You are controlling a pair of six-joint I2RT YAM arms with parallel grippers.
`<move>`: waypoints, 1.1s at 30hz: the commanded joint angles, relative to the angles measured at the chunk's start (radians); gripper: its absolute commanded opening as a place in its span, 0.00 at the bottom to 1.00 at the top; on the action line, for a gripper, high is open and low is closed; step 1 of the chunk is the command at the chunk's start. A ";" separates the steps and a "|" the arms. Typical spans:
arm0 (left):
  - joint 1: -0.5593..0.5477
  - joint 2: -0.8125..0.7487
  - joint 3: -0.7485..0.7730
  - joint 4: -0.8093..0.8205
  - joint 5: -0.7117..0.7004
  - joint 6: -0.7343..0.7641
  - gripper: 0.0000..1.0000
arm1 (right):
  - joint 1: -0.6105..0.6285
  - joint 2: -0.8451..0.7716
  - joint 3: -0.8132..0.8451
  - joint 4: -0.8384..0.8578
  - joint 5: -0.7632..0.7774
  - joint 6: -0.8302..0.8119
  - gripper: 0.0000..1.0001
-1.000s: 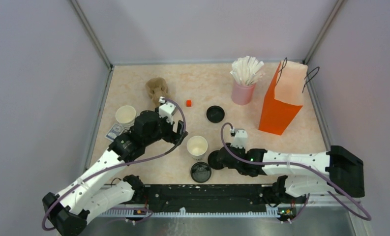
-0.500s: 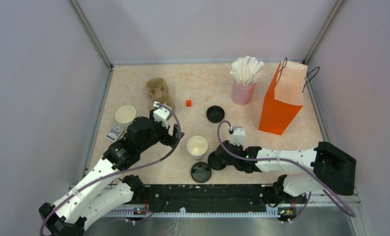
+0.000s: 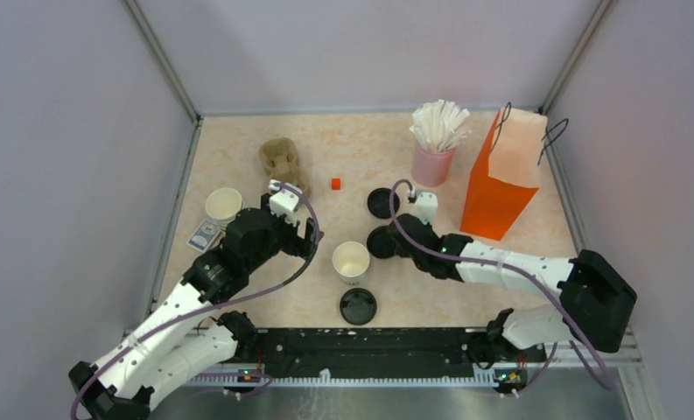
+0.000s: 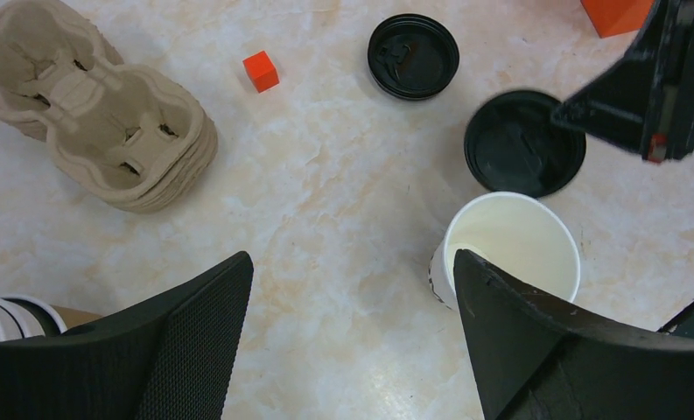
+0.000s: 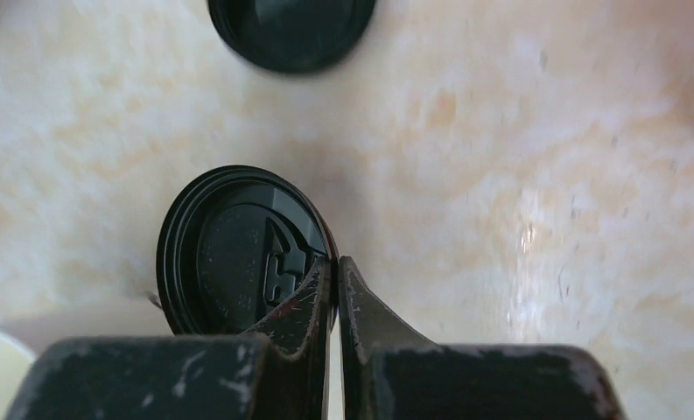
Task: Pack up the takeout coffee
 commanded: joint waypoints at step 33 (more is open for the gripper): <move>0.000 -0.111 0.009 0.027 -0.213 -0.020 0.93 | -0.057 -0.277 -0.008 0.006 -0.207 -0.178 0.38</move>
